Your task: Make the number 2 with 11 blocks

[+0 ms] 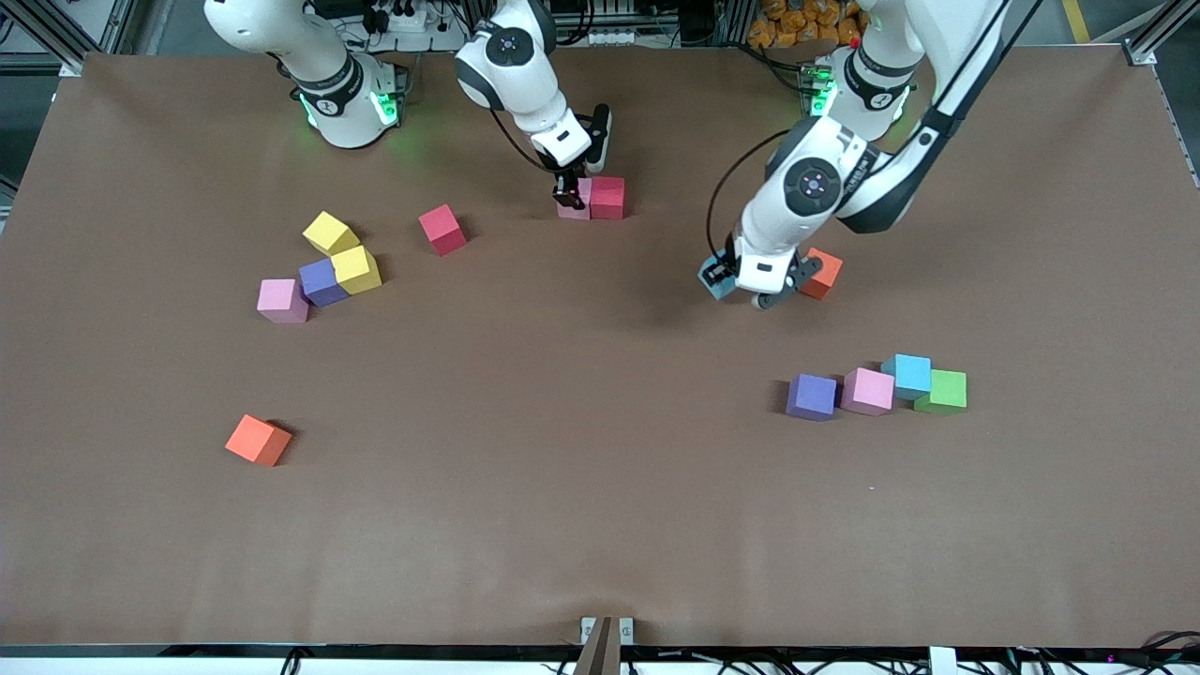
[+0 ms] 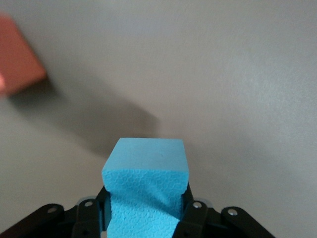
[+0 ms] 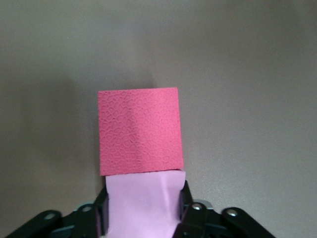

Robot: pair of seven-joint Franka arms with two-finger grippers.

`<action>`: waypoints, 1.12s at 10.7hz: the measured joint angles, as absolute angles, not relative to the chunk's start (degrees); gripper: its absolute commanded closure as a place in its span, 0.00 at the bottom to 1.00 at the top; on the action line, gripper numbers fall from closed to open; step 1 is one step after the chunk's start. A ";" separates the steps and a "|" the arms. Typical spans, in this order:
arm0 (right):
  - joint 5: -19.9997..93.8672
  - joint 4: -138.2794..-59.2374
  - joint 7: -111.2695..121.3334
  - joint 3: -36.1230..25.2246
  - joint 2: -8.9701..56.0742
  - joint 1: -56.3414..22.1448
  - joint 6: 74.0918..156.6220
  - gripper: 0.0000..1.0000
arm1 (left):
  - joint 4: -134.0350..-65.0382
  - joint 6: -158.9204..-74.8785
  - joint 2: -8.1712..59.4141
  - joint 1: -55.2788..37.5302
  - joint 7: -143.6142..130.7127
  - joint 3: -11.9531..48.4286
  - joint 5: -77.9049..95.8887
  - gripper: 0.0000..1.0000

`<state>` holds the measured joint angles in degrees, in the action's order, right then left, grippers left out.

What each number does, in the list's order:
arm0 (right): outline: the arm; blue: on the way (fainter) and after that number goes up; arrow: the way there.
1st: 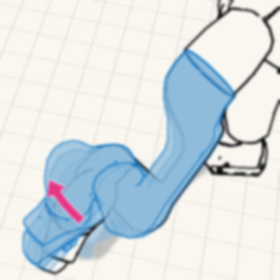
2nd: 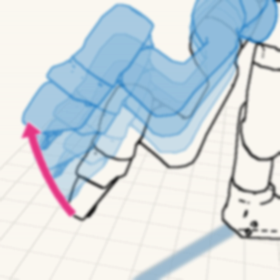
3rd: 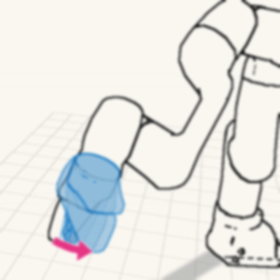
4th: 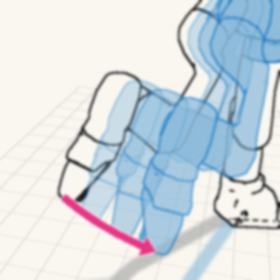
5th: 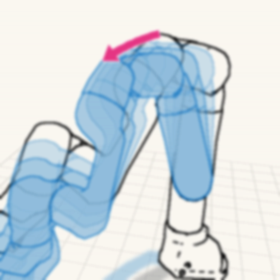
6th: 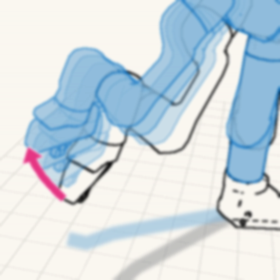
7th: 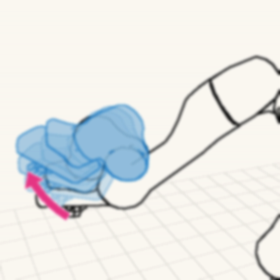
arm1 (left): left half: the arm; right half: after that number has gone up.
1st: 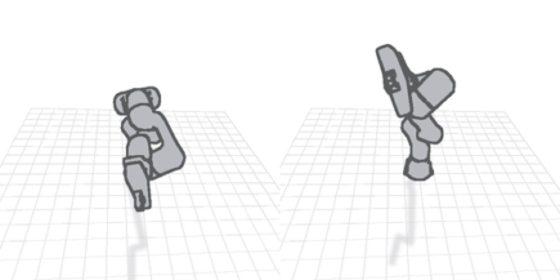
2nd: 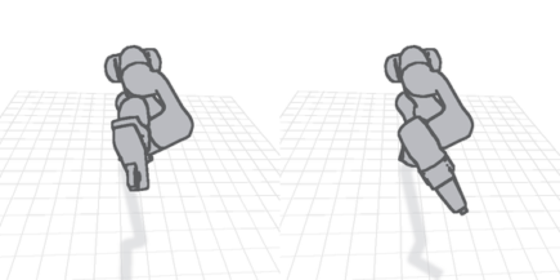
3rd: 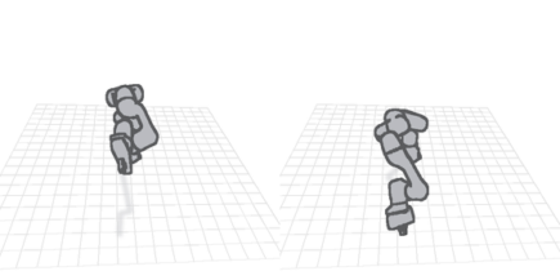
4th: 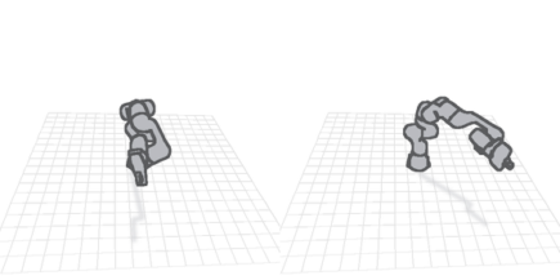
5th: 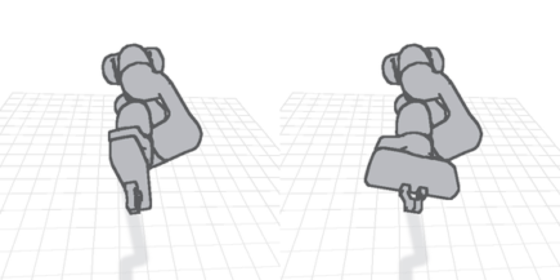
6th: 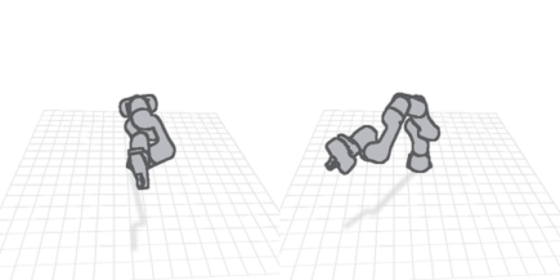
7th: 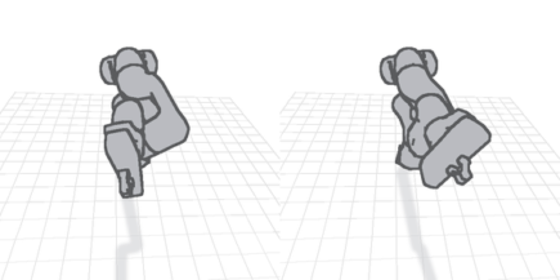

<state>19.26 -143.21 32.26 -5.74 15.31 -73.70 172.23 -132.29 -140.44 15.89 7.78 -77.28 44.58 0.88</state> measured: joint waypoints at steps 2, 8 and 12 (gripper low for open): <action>19.36 -143.15 32.21 -5.73 15.80 -73.74 172.24 0.00 | -132.28 -140.41 15.89 7.52 -89.46 47.70 1.26 0.78; 20.25 -142.17 32.16 -6.24 14.37 -73.41 168.48 0.00 | -132.24 -141.23 15.88 0.64 -123.16 51.11 1.37 0.77; 20.29 -141.09 32.21 -8.75 9.33 -72.30 159.50 0.00 | -133.48 -143.94 15.93 -2.24 -131.71 51.11 1.37 0.80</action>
<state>20.29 -141.09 32.21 -8.75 9.33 -72.30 159.50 -133.48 -143.94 15.93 -2.24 -131.71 51.11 1.37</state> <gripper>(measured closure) 0.000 0.458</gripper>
